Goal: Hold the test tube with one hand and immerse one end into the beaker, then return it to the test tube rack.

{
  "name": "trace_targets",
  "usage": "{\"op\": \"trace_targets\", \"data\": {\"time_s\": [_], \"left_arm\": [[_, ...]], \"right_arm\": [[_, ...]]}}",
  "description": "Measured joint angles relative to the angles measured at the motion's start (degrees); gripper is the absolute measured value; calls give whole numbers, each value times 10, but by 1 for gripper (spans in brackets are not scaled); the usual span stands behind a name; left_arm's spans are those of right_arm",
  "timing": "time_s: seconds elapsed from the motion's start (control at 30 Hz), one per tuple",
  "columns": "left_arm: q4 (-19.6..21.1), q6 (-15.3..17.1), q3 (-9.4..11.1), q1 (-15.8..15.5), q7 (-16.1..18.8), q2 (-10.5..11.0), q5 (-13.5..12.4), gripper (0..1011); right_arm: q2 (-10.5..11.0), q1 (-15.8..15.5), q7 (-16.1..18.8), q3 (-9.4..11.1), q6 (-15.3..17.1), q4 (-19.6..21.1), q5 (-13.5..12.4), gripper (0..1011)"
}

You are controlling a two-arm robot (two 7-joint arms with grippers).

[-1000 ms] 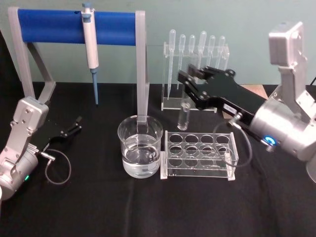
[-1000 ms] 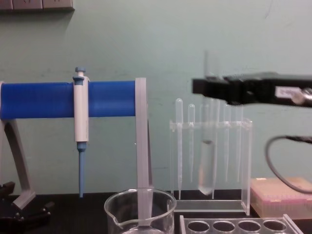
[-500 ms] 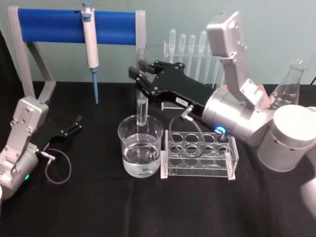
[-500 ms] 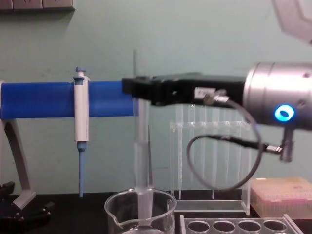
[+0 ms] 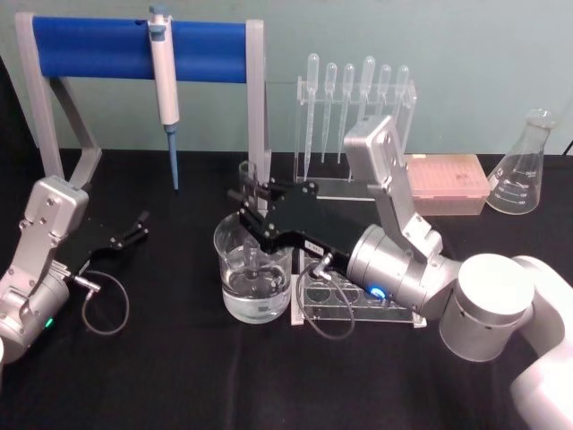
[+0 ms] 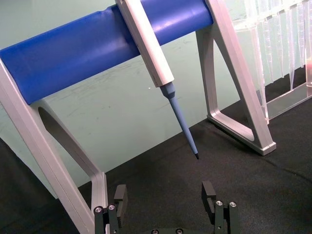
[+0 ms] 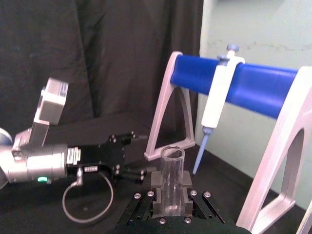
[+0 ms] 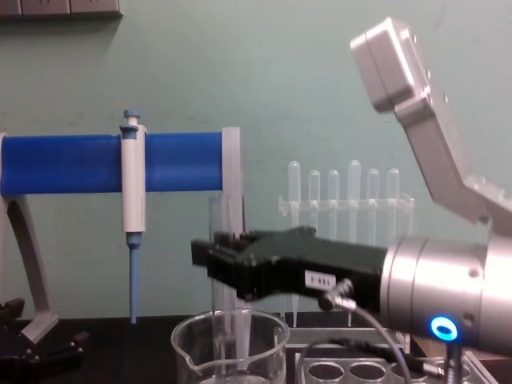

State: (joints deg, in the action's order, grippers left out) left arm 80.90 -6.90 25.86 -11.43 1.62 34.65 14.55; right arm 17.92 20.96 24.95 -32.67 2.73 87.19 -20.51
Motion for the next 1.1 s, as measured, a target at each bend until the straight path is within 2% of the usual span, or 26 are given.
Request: {"op": "trace_targets", "data": {"time_s": [0.2,0.5,1.1], "left_arm": [[0,0,0,0,0,0,0,1000],[0,0,0,0,0,0,0,1000],[0,0,0,0,0,0,0,1000]], "right_arm": [[1,-20,1,6,-15,-5,10,234],[-2,-30,1,15,-20,-4,19,234],[-28,-10,7,23,-24,-29,23,234]]}}
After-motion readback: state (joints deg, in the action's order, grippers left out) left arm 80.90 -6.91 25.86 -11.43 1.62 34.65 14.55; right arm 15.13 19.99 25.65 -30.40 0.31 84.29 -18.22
